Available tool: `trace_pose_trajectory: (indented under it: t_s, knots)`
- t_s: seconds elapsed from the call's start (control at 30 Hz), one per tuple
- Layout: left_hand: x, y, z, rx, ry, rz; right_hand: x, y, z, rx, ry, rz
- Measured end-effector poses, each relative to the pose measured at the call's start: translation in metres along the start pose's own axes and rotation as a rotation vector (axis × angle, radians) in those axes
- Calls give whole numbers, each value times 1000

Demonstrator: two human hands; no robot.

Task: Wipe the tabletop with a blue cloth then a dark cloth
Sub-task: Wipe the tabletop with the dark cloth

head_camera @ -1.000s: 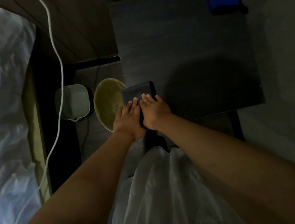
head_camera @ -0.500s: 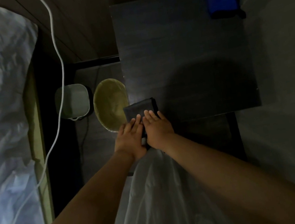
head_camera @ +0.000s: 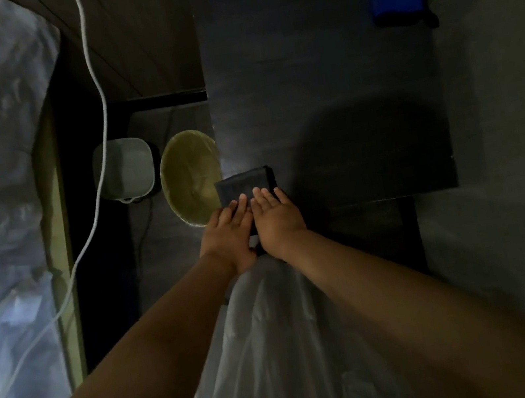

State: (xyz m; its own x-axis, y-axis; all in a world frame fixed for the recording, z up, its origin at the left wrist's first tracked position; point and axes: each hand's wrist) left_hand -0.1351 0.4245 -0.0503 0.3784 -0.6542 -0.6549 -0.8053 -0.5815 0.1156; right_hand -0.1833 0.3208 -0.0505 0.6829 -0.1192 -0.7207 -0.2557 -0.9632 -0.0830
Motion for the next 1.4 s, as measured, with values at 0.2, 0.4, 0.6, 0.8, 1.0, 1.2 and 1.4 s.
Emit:
trace_pose_trajectory:
  t_s: [0.2, 0.4, 0.6, 0.8, 1.0, 1.2, 1.4]
  knots:
    - [5, 10, -5, 51, -10, 21, -3, 16, 3, -5, 2, -11]
    - [14, 27, -11, 59, -20, 60, -7, 34, 12, 27, 32, 21]
    - [25, 45, -16, 79, -16, 83, -14, 55, 15, 26, 11, 35]
    - [35, 65, -21, 103, -24, 107, -22, 79, 17, 41, 23, 44]
    - [48, 87, -28, 136, -40, 136, -28, 106, 21, 45, 11, 58]
    - [60, 121, -40, 131, -69, 145, -37, 139, 28, 47, 21, 88]
    - [69, 147, -49, 113, -72, 151, -46, 165, 32, 63, 24, 96]
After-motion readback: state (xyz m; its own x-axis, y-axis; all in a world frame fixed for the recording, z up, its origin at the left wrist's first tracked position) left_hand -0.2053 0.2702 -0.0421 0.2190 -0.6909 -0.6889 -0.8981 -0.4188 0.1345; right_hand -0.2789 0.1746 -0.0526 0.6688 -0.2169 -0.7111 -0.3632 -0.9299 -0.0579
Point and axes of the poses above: each hand's wrist, its own x-axis towards the middle knuckle, its own z-axis out of the palm, y = z × x, and after that the axes turned 1 degree about y, right-handed
